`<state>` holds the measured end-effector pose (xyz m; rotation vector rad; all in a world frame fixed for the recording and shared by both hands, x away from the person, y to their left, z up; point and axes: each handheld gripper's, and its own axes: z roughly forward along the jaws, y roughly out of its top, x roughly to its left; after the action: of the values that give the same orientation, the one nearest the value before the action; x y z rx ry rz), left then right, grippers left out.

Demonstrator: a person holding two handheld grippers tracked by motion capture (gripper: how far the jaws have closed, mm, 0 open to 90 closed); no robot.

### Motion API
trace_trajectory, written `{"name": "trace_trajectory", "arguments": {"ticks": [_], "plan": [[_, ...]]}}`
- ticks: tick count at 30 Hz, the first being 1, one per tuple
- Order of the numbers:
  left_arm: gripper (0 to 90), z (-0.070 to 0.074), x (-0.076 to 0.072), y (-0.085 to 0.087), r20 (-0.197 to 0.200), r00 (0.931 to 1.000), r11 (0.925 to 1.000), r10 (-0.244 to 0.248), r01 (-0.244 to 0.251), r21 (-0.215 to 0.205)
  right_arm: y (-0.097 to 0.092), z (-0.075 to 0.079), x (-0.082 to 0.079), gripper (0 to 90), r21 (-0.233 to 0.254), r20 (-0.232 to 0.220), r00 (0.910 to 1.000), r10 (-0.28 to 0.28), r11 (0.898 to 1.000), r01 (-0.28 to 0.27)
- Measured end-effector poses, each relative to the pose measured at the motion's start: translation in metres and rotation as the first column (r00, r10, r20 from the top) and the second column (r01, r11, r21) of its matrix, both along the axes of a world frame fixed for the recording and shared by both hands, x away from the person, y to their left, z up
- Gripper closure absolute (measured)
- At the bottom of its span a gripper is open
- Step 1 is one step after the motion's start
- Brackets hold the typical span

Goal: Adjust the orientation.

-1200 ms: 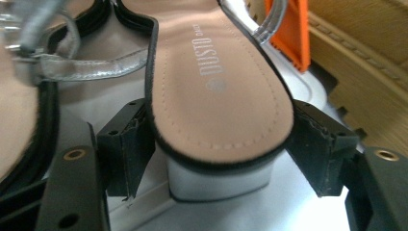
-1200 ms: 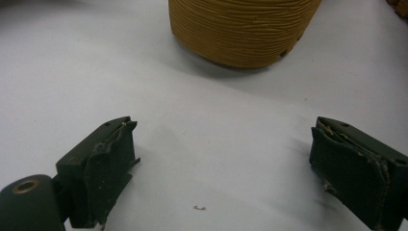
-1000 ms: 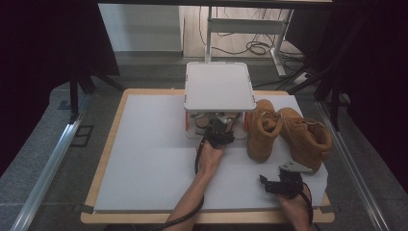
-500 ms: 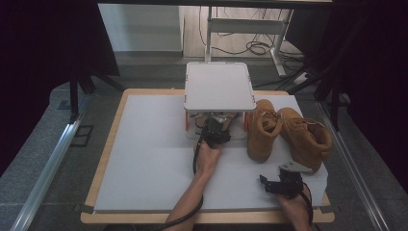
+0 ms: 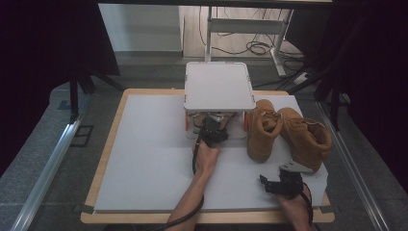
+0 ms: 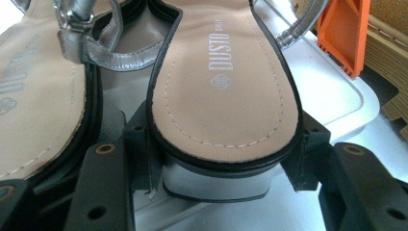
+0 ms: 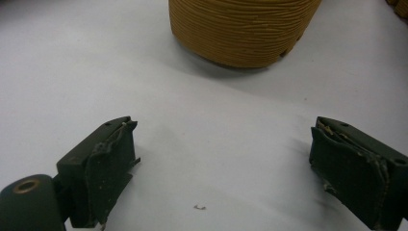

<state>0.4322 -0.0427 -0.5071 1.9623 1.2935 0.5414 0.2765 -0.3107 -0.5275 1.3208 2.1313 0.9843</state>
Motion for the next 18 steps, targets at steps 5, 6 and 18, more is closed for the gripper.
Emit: {"name": "trace_trajectory", "arguments": {"ticks": [5, 6, 18], "plan": [[40.2, 0.002, 0.002, 0.004, -0.019, 0.9995, 0.9997, -0.026, 0.026, 0.004, 0.0, 0.0, 0.0, 8.8, 0.0, 0.0, 1.0, 0.0, 1.0, 0.0], [38.9, 0.002, 0.0, 0.006, -0.034, 0.9986, 0.9988, -0.041, 0.04, -0.03, 0.0, 0.0, 0.0, 8.8, 0.0, 0.0, 1.0, 0.0, 1.0, 0.0], [41.7, 0.018, -0.039, 0.026, 0.017, 0.9918, 0.9902, -0.127, 0.128, -0.056, 0.0, 0.0, 0.0, 8.8, -0.001, 0.0, 1.0, 0.0, 1.0, 0.0]]}}
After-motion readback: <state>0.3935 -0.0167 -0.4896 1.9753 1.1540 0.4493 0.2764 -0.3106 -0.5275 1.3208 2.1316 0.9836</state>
